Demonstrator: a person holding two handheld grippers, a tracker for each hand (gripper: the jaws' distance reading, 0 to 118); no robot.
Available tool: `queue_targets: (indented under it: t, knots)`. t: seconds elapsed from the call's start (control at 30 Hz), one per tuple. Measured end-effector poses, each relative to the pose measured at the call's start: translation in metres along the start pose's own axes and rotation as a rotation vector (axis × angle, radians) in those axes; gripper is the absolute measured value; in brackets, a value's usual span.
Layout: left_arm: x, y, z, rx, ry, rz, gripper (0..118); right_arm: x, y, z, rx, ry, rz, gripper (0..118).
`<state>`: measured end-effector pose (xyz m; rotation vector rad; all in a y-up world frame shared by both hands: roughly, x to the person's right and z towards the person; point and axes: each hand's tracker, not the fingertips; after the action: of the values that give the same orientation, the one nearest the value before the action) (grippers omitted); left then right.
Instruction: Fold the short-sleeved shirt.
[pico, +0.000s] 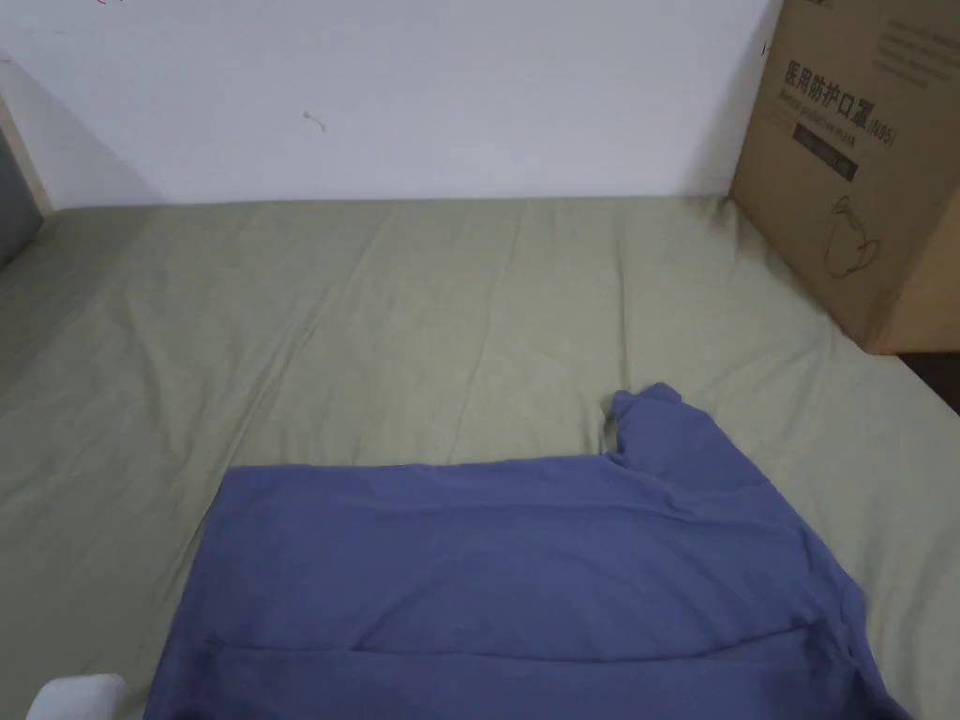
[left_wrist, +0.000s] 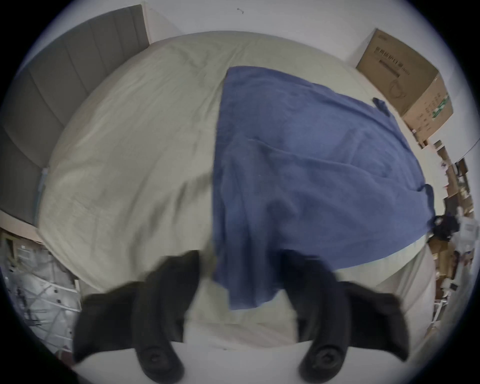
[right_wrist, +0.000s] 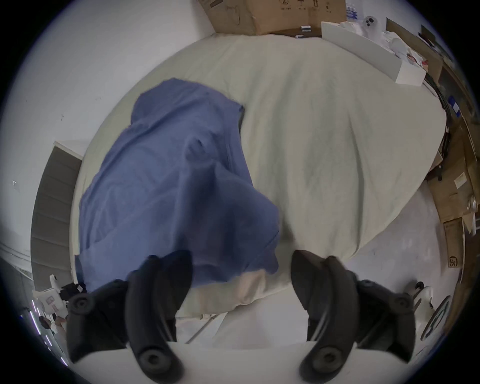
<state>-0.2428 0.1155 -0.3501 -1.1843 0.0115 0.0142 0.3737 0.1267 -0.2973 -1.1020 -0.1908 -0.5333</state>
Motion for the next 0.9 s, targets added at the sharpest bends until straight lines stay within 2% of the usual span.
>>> queue_targets:
  t: [0.03, 0.17, 0.2, 0.23, 0.27, 0.3, 0.33, 0.4, 0.5, 0.53, 0.6, 0.63, 0.67, 0.7, 0.73, 0.77, 0.8, 0.83, 0.87, 0.9]
  knots:
    - [0.000, 0.003, 0.008, 0.025, 0.012, -0.021, 86, -0.004, 0.005, 0.011, 0.038, 0.004, 0.017, 84]
    - [0.004, 0.026, 0.043, 0.155, -0.008, 0.013, 85, -0.031, 0.031, 0.048, 0.166, -0.023, 0.147, 83]
    - [0.006, 0.033, 0.049, 0.185, -0.031, 0.033, 82, -0.040, 0.036, 0.055, 0.189, -0.022, 0.171, 82]
    - [0.009, 0.040, 0.053, 0.215, -0.062, 0.067, 71, -0.050, 0.041, 0.058, 0.207, -0.025, 0.194, 79]
    - [0.013, 0.046, 0.054, 0.243, -0.092, 0.098, 41, -0.059, 0.046, 0.059, 0.228, -0.024, 0.226, 58]
    - [0.018, 0.052, 0.051, 0.259, -0.125, 0.101, 12, -0.069, 0.048, 0.057, 0.246, -0.026, 0.254, 28]
    - [0.022, 0.058, 0.044, 0.260, -0.128, 0.106, 1, -0.078, 0.050, 0.051, 0.262, -0.041, 0.262, 1]
    - [0.036, 0.068, 0.025, 0.210, -0.101, 0.081, 0, -0.088, 0.052, 0.024, 0.213, -0.077, 0.256, 0]
    - [0.049, 0.073, 0.003, 0.168, -0.142, 0.083, 0, -0.094, 0.050, -0.016, 0.108, -0.021, 0.197, 0]
    - [0.051, 0.077, 0.000, 0.152, -0.157, 0.078, 0, -0.095, 0.053, -0.030, 0.075, 0.007, 0.217, 0]
    - [0.055, 0.086, -0.005, 0.157, -0.155, 0.062, 0, -0.108, 0.066, -0.042, 0.092, -0.026, 0.255, 0]
    - [0.055, 0.092, -0.007, 0.158, -0.144, 0.047, 0, -0.115, 0.079, -0.047, 0.099, -0.007, 0.314, 0]
    - [0.055, 0.100, -0.008, 0.158, -0.136, 0.044, 0, -0.115, 0.095, -0.055, 0.100, 0.004, 0.343, 0]
    - [0.054, 0.107, -0.009, 0.161, -0.129, 0.047, 0, -0.121, 0.114, -0.060, 0.100, -0.002, 0.339, 3]
    - [0.053, 0.114, -0.010, 0.170, -0.134, 0.052, 0, -0.126, 0.135, -0.066, 0.101, 0.003, 0.339, 14]
    - [0.052, 0.120, -0.011, 0.177, -0.144, 0.059, 0, -0.130, 0.158, -0.074, 0.098, 0.010, 0.346, 47]
    - [0.051, 0.126, -0.011, 0.180, -0.153, 0.072, 0, -0.132, 0.180, -0.085, 0.097, 0.007, 0.344, 72]
    - [0.051, 0.130, -0.013, 0.188, -0.157, 0.077, 0, -0.135, 0.204, -0.097, 0.098, 0.000, 0.346, 85]
    - [0.052, 0.133, -0.015, 0.189, -0.158, 0.079, 0, -0.137, 0.222, -0.106, 0.102, -0.008, 0.349, 85]
    - [0.055, 0.136, -0.016, 0.185, -0.156, 0.079, 0, -0.139, 0.242, -0.118, 0.109, -0.058, 0.333, 85]
